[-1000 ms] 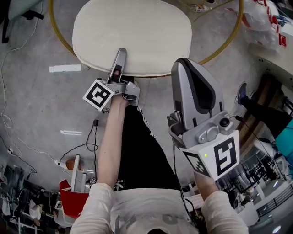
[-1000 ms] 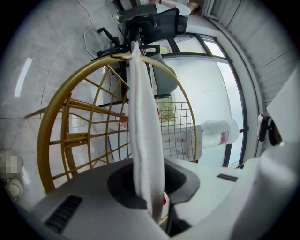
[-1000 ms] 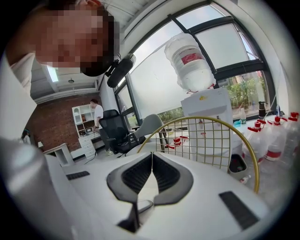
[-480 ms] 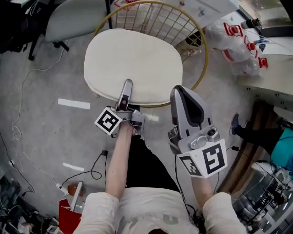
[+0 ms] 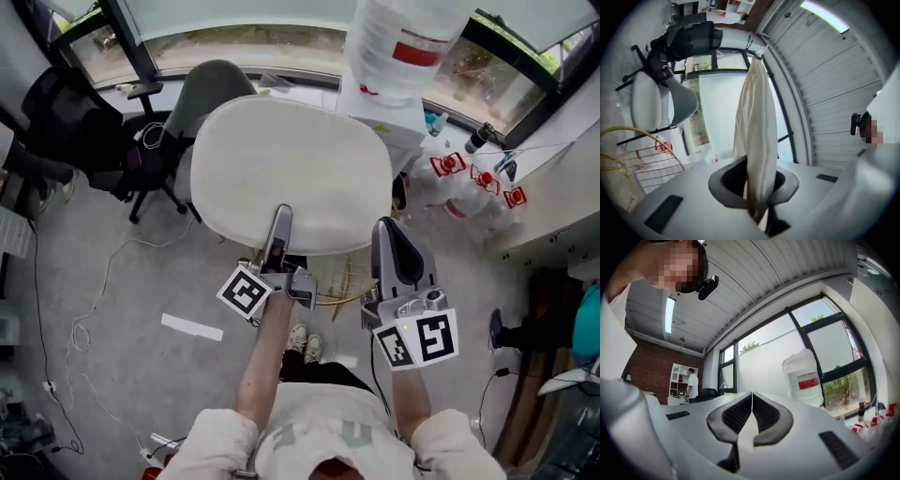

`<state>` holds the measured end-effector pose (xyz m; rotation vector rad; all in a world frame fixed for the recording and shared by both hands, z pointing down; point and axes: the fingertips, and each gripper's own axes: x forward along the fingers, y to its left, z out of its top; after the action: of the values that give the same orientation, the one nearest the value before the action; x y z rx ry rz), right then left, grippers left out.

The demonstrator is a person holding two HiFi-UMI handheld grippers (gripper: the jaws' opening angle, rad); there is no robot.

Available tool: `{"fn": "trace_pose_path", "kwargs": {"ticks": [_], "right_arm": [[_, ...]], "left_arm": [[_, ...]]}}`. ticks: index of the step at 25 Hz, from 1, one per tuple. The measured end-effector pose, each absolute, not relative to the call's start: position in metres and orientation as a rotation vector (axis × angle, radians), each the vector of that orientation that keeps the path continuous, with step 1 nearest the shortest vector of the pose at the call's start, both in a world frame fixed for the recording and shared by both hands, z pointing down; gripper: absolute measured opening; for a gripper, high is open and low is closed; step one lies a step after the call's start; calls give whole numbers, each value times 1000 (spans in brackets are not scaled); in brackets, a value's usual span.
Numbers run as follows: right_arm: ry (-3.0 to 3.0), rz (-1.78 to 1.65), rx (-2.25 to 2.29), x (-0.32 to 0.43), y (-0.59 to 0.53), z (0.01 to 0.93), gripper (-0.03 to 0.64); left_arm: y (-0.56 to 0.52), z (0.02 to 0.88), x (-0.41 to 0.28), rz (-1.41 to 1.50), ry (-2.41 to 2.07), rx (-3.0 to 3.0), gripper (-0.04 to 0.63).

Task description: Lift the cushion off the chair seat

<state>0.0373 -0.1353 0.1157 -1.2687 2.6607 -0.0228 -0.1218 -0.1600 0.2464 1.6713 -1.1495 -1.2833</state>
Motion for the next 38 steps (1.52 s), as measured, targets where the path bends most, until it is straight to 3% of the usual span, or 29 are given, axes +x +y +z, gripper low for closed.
{"fn": "trace_pose_path", "kwargs": {"ticks": [8, 17, 24, 38], "right_arm": [[2571, 248, -1293, 46, -92, 21, 18], [2509, 279, -1244, 38, -55, -11, 18], [2552, 341, -1318, 29, -42, 10, 18], [2606, 322, -1360, 34, -28, 42, 18]], "left_arm": [[-101, 65, -134, -1249, -1490, 2166, 51], [-15, -39, -132, -732, -2445, 2422, 51], [6, -36, -113, -198, -2807, 2412, 51], [-5, 9, -86, -43, -2631, 2479, 51]]}}
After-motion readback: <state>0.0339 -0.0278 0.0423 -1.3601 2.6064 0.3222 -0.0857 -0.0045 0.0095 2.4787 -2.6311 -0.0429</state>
